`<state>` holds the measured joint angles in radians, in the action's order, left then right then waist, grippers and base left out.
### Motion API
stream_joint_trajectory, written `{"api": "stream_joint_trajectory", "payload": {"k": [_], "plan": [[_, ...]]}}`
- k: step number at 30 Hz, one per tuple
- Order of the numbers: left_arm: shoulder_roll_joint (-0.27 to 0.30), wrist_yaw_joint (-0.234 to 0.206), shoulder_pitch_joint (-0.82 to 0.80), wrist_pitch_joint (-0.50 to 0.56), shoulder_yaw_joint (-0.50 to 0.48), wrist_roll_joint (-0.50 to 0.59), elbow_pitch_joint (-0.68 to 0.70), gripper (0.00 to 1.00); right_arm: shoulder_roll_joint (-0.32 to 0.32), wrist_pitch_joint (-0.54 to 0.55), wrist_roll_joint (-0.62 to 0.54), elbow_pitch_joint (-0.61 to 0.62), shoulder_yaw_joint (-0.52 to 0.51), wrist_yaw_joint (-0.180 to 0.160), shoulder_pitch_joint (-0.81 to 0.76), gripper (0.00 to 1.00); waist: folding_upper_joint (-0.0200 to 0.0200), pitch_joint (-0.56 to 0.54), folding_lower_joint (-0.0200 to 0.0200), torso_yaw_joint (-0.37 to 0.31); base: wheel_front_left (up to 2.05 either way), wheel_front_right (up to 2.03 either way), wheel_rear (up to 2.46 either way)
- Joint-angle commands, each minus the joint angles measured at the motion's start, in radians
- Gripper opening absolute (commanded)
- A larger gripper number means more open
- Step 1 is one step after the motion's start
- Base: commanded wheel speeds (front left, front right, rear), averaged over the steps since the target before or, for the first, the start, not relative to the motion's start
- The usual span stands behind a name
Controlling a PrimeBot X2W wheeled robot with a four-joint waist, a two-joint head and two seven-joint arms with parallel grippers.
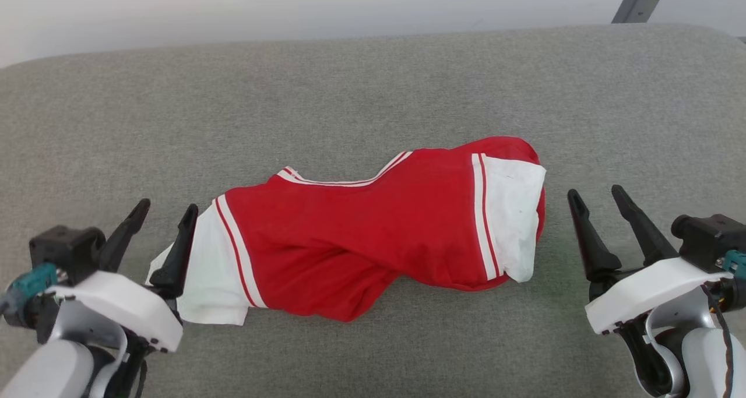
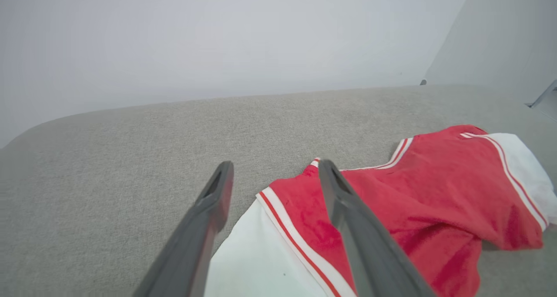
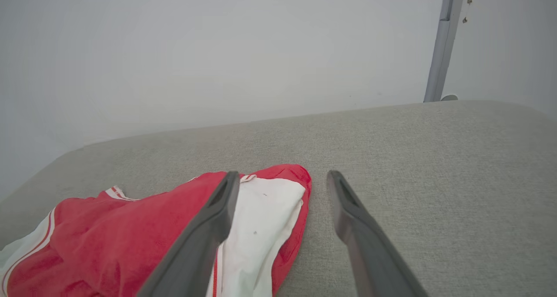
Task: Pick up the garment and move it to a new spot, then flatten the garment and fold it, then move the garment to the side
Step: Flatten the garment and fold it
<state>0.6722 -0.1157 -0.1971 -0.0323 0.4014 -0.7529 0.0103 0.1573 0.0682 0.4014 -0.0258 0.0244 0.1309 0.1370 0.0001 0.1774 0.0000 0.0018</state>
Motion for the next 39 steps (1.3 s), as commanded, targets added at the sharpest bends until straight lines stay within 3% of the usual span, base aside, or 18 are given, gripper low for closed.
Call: {"api": "stream_joint_trajectory", "payload": {"k": [1, 14, 29, 30, 31, 32, 33, 39], "plan": [[-0.007, -0.004, 0.018, -0.025, -0.005, 0.005, -0.003, 1.00, 0.005, 0.010, 0.008, 0.002, 0.001, 0.000, -0.004, 1.00, -0.0001, 0.001, 0.0000, 0.004, 0.00, 0.00, 0.00], [-0.088, 0.011, 0.068, -0.181, -0.018, -0.008, -0.055, 1.00, 0.056, 0.225, 0.011, -0.073, 0.034, 0.000, 0.071, 1.00, -0.0001, 0.026, 0.0000, 0.059, 0.00, 0.00, 0.00], [-0.172, 0.071, 0.033, -0.227, -0.025, 0.014, -0.102, 1.00, 0.157, 0.484, 0.021, -0.231, 0.104, 0.000, 0.220, 1.00, -0.0001, 0.073, 0.0000, 0.163, 0.00, 0.00, 0.00], [-0.178, 0.075, 0.032, -0.229, -0.027, 0.018, -0.105, 1.00, 0.159, 0.494, 0.026, -0.240, 0.112, 0.000, 0.228, 0.89, -0.0001, 0.074, 0.0000, 0.167, 0.00, 0.00, 0.00], [-0.184, 0.078, 0.032, -0.231, -0.028, 0.023, -0.107, 1.00, 0.166, 0.499, 0.023, -0.243, 0.123, 0.000, 0.238, 0.38, -0.0001, 0.076, 0.0000, 0.171, 0.00, 0.00, 0.00], [-0.184, 0.078, 0.032, -0.231, -0.028, 0.023, -0.107, 1.00, 0.166, 0.499, 0.023, -0.243, 0.123, 0.000, 0.238, 0.38, -0.0001, 0.076, 0.0000, 0.171, 0.00, 0.00, 0.00], [-0.190, 0.083, 0.031, -0.232, -0.032, 0.027, -0.107, 1.00, 0.169, 0.501, 0.028, -0.249, 0.124, 0.000, 0.247, 0.00, -0.0001, 0.077, 0.0000, 0.174, 0.00, 0.00, 0.00], [-0.231, 0.106, 0.054, -0.234, -0.077, 0.065, -0.107, 1.00, 0.195, 0.525, 0.063, -0.230, 0.150, 0.000, 0.267, 0.00, -0.0001, 0.075, 0.0000, 0.184, 0.00, 0.00, 0.00]]}}
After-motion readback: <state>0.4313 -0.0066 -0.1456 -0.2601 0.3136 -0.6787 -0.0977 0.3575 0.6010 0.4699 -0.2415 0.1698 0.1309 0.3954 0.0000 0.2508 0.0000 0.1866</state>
